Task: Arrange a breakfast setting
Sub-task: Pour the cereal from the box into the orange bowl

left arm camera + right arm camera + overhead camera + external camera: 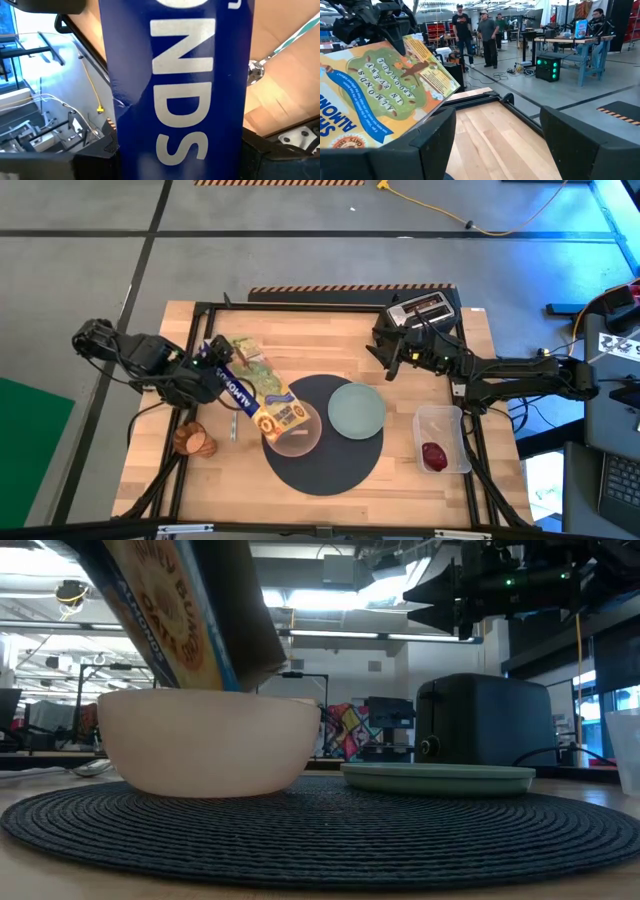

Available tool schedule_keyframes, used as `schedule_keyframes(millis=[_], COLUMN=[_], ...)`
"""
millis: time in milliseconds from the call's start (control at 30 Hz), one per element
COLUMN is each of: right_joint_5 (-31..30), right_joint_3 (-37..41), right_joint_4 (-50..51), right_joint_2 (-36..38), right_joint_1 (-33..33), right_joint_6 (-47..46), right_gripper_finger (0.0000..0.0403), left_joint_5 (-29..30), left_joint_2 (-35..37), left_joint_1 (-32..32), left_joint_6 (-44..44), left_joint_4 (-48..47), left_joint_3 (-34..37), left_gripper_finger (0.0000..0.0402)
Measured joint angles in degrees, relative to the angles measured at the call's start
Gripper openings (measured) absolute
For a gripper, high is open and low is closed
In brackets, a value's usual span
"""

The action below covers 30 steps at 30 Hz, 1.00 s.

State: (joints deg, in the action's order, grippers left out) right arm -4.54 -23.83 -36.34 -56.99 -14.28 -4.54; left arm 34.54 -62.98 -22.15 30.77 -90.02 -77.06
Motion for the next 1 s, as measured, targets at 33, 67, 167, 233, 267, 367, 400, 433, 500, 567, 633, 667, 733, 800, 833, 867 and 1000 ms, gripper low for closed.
schedule_keyframes(millis=[33,67,167,233,267,367,400,433,500,567,633,667,733,800,833,867,1000], right_joint_5=[0.00,0.00,0.00,0.00,0.00,0.00,0.00,0.00,0.00,0.00,0.00,0.00,0.00,0.00,0.00,0.00,0.00], right_joint_3=[0.00,0.00,0.00,0.00,0.00,0.00,0.00,0.00,0.00,0.00,0.00,0.00,0.00,0.00,0.00,0.00,0.00], right_joint_4=[0.00,-0.02,0.03,0.16,0.31,0.44,0.42,0.42,0.43,0.42,0.44,0.46,0.46,0.48,0.48,0.48,0.46], right_joint_2=[0.00,0.00,0.00,0.00,0.00,0.00,0.00,0.00,0.00,0.00,0.00,0.00,0.00,0.00,0.00,0.00,0.00], right_joint_1=[0.00,0.00,0.00,0.00,0.00,0.00,0.00,0.00,0.00,0.00,0.00,0.00,0.00,0.00,0.00,0.00,0.00], right_joint_6=[0.00,0.00,0.00,0.01,0.09,0.31,0.43,0.58,1.00,1.44,1.51,1.51,1.51,1.51,1.50,1.49,1.49], right_gripper_finger=[0.0278,0.0278,0.0278,0.0278,0.0278,0.0278,0.0278,0.0278,0.0278,0.0278,0.0278,0.0278,0.0278,0.0278,0.0278,0.0278,0.0278], left_joint_5=[0.37,0.73,1.10,1.28,1.27,1.32,1.36,1.45,2.34,3.77,4.72,4.99,5.16,5.16,5.17,5.27,5.92], left_joint_2=[-0.16,-0.25,-0.74,-1.21,-1.42,-2.08,-2.33,-2.52,-2.97,-3.34,-3.71,-3.87,-4.20,-4.26,-4.26,-4.22,-4.24], left_joint_1=[0.00,-0.01,0.00,-0.02,-0.01,-0.70,-1.10,-1.55,-2.42,-3.01,-3.49,-3.65,-3.96,-4.31,-4.59,-4.78,-5.55], left_joint_6=[0.35,1.14,2.13,2.13,2.13,1.92,1.94,1.97,1.98,2.07,2.33,2.39,2.35,2.05,1.76,1.48,1.41], left_joint_4=[0.00,0.00,0.00,0.00,0.00,0.00,0.00,0.00,0.01,0.01,0.01,0.00,0.02,0.04,0.02,0.00,0.01], left_joint_3=[0.00,0.00,0.00,0.00,0.00,0.00,0.00,0.00,0.00,0.00,0.00,0.00,0.00,0.00,0.00,0.00,0.00], left_gripper_finger=[0.0215,0.0215,0.0215,0.0215,0.0215,0.0215,0.0215,0.0215,0.0215,0.0215,0.0215,0.0215,0.0215,0.0215,0.0215,0.0215,0.0215])
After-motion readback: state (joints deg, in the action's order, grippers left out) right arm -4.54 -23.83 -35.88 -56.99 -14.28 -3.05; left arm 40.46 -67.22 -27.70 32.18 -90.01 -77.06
